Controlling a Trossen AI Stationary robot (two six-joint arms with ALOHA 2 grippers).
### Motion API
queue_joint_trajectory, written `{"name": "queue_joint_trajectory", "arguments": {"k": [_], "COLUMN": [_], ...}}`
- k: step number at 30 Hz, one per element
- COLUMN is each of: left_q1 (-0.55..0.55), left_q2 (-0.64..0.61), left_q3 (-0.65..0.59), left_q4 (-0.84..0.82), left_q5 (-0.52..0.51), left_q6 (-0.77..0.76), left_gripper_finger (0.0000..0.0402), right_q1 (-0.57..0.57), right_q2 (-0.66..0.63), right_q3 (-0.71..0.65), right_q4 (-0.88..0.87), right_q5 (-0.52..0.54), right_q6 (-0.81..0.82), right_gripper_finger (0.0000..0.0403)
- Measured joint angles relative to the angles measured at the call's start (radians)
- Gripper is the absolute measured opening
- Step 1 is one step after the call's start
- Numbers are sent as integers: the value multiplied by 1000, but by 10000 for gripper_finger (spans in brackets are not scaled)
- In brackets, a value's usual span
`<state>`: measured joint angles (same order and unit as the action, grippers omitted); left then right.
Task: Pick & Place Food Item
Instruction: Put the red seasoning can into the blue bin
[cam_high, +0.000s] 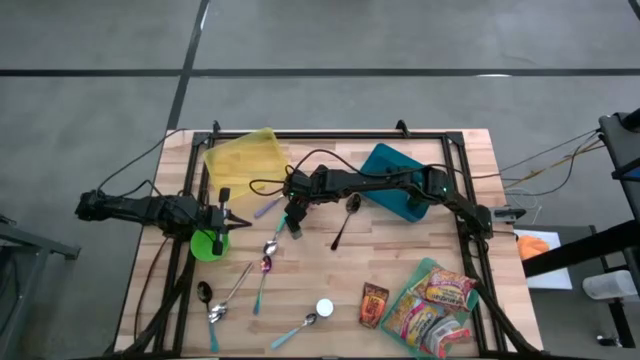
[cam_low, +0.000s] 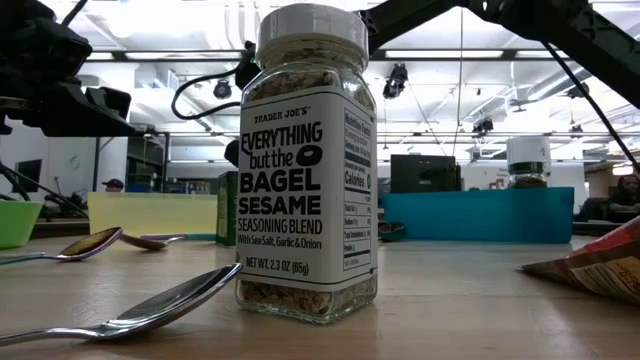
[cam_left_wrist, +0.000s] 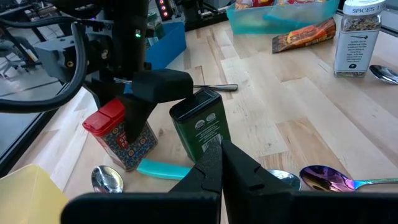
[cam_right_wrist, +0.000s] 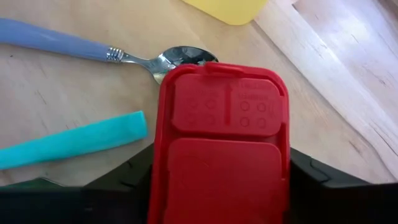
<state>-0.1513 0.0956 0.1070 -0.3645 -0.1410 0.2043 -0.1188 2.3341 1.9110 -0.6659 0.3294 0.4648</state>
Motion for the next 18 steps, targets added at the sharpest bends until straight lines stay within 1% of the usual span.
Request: {"name": "queue_joint_trajectory", "arguments": {"k": [2,7,12,18], "left_q1": [0,0,0,0], "left_q2": [0,0,0,0], "left_q3": [0,0,0,0], "left_q4": [0,0,0,0], "left_q5": [0,0,0,0], "left_q6": [0,0,0,0], "left_gripper_finger": [0,0,0,0], "right_q1": [1,1,0,0], "right_q2": [0,0,0,0], "right_q3": [3,2,2,3], "right_q4": [0,-1,-8,-8], "right_q5": [0,1,2,3], "right_q6": [-1,0,0,-1], "right_gripper_finger": [199,199,211,199]}}
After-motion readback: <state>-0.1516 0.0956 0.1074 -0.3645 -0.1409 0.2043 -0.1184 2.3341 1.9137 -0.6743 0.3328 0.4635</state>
